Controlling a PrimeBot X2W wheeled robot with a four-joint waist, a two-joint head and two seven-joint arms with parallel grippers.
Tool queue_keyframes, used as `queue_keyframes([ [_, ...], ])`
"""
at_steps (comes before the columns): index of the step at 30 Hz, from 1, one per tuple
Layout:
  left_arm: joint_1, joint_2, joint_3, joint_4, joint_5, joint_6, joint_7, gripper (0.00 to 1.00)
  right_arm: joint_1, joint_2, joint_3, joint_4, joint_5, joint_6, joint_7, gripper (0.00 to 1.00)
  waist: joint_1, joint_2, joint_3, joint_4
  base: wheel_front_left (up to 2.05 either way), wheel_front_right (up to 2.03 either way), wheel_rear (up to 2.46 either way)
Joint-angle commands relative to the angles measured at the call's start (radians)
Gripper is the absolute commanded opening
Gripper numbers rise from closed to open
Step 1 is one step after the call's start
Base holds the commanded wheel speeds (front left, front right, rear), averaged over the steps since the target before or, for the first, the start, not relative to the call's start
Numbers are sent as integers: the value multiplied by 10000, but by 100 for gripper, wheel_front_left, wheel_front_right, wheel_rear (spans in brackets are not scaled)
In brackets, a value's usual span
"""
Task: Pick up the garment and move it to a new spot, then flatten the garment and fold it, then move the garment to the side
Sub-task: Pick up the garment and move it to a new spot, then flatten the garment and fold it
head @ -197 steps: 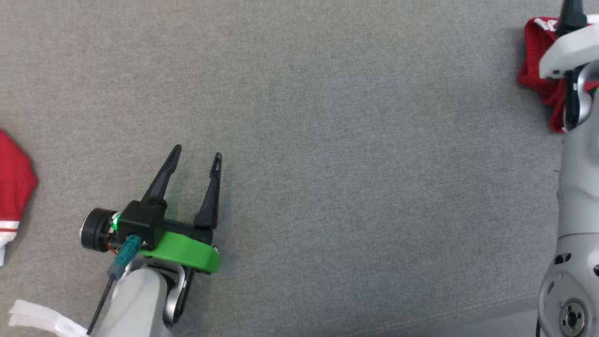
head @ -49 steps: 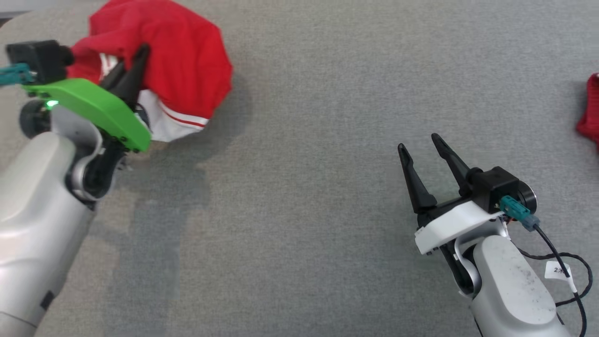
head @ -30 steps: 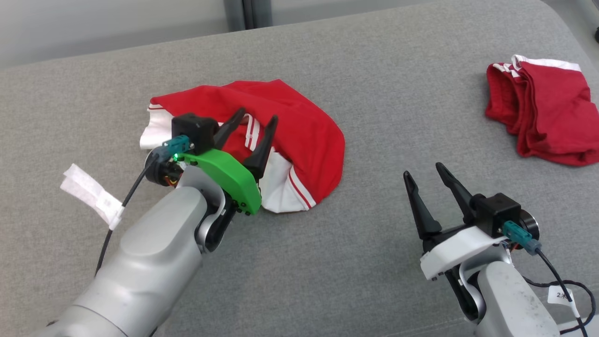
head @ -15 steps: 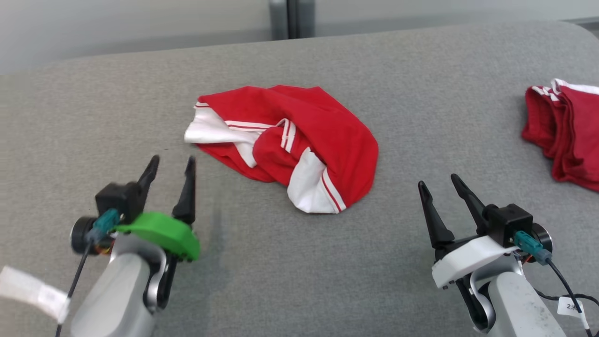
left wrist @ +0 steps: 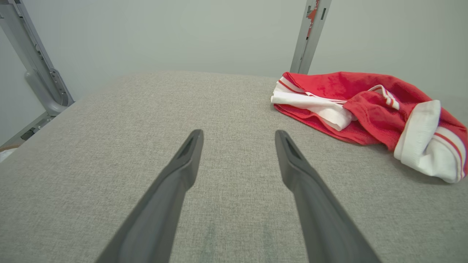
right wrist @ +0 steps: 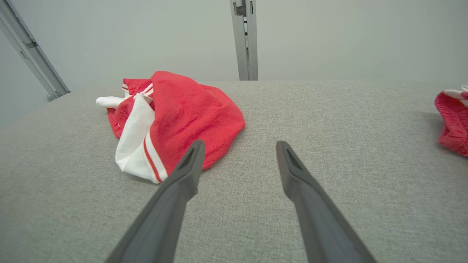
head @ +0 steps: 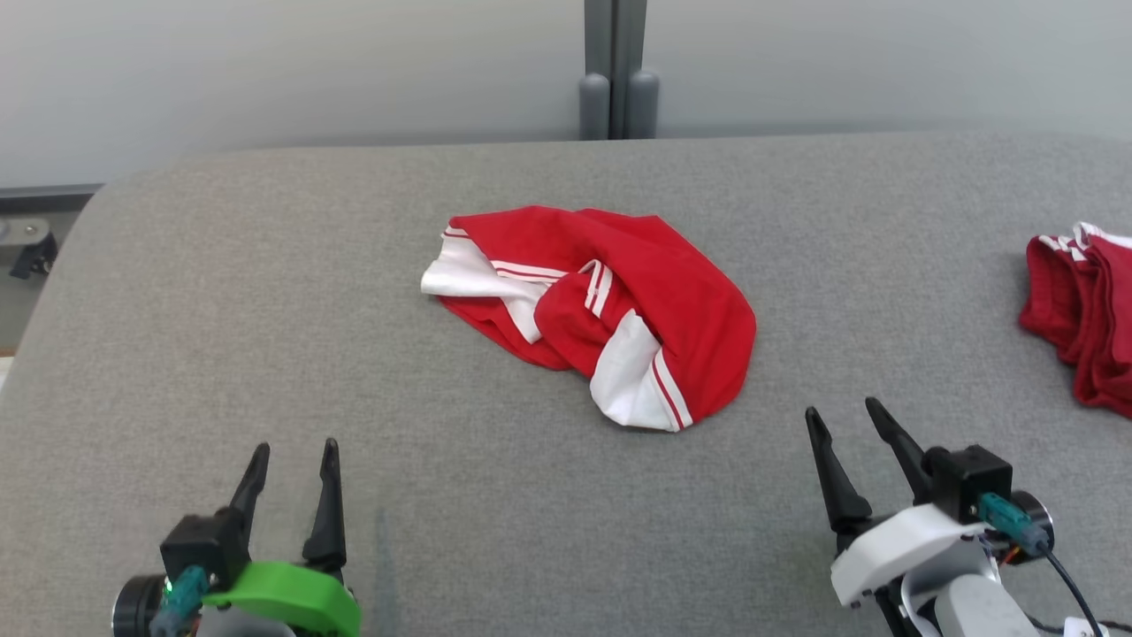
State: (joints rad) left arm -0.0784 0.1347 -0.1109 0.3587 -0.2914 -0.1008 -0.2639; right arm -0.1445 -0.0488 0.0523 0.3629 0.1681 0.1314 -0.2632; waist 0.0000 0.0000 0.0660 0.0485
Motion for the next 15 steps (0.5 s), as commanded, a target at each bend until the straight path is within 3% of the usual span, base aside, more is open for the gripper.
queue_keyframes([
  [1,328,-112,214,-201,260,-65,-5,100,245,-43,-46,35,83,-16,-20,100,0,0,-331,228,0,0,0],
  [15,1376,-750,1054,-734,1124,-288,-5,100,1274,-43,-72,66,269,-16,-20,100,0,0,-741,350,0,0,0],
])
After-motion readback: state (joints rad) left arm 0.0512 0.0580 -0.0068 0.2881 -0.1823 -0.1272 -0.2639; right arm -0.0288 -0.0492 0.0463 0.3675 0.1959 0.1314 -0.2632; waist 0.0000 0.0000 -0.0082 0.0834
